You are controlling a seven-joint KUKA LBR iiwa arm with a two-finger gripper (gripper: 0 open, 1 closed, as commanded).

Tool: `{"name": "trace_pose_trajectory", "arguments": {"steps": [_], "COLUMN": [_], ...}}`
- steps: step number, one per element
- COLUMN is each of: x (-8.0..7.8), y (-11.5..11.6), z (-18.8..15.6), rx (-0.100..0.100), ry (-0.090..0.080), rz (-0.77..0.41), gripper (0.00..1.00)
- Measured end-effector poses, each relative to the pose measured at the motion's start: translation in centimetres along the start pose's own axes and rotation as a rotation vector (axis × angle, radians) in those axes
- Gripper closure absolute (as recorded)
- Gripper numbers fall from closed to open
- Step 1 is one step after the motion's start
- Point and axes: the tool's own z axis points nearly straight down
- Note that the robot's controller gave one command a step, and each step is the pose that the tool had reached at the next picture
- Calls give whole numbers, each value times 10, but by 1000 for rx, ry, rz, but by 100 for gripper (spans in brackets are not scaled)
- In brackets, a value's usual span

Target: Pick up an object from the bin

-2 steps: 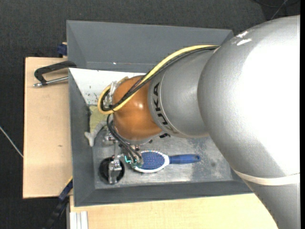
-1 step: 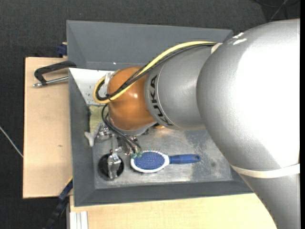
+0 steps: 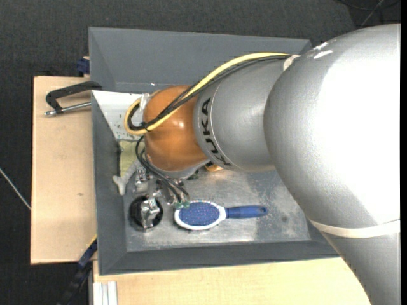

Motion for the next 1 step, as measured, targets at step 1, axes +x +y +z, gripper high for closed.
{"name": "trace_pose_trajectory", "arguments": {"steps": [1], "x": [-8], "y": [-11], "z": [-124], "rx": [7], "ry": [-18], "rz": [-362], "gripper": [100]}}
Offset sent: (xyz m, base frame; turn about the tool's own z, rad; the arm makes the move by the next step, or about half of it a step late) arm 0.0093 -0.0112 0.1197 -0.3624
